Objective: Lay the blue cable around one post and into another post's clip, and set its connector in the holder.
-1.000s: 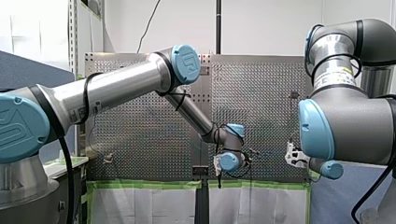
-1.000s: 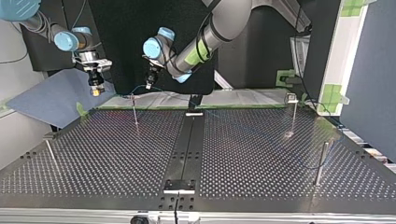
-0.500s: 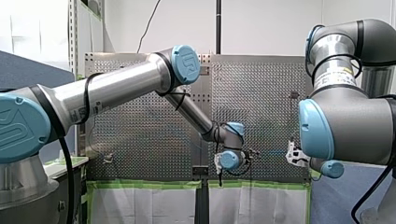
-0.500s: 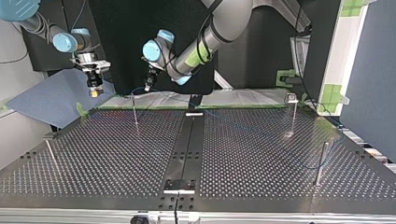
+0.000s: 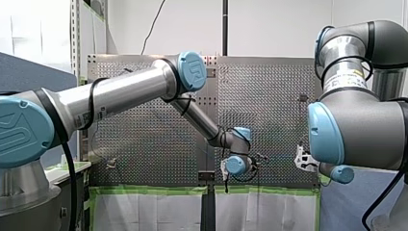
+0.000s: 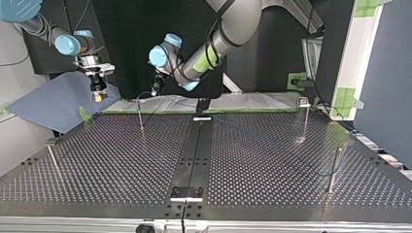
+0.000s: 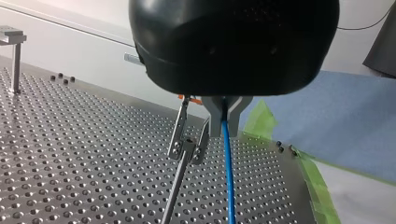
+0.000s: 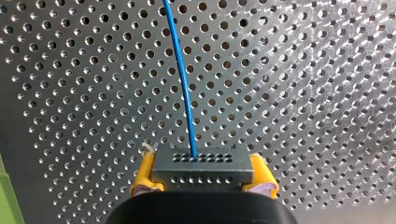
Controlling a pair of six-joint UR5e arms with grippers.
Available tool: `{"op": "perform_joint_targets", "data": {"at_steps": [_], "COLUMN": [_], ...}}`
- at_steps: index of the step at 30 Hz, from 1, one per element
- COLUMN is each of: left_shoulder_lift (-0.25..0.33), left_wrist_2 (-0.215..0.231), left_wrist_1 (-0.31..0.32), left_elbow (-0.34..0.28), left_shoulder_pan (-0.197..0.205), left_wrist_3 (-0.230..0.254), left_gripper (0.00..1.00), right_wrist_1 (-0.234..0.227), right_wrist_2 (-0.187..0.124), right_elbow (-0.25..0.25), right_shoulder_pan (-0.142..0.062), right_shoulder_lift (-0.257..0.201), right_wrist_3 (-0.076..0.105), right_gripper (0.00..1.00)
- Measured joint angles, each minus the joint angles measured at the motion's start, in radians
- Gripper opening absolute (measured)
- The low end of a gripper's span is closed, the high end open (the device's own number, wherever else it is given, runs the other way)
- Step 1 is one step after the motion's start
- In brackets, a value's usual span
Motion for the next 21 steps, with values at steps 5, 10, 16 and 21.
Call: {"op": "perform_joint_targets", "data": {"at_steps": [5,10,16,21], "left_shoulder_lift": [-0.001,-0.001,-0.002,-0.002], "left_wrist_2": [0.002,0.009,0.022,0.029], "left_wrist_1": [-0.006,-0.008,-0.011,-0.015], "left_elbow": [0.010,0.015,0.025,0.036], "left_shoulder_pan": [0.009,0.020,0.030,0.037], "left_wrist_3": [-0.001,-0.001,-0.002,-0.002], "left_gripper": [0.00,0.00,0.00,0.00], "right_wrist_1": [-0.004,-0.007,-0.003,0.000], "right_wrist_2": [0.000,0.000,0.000,0.000], "right_elbow": [0.000,-0.002,-0.011,-0.016], "right_shoulder_pan": [0.000,0.000,0.000,0.000], "right_shoulder_lift": [0.002,0.005,0.022,0.025], "right_wrist_3": [0.002,0.003,0.000,-0.002], "right_gripper": [0.00,0.00,0.00,0.00]}}
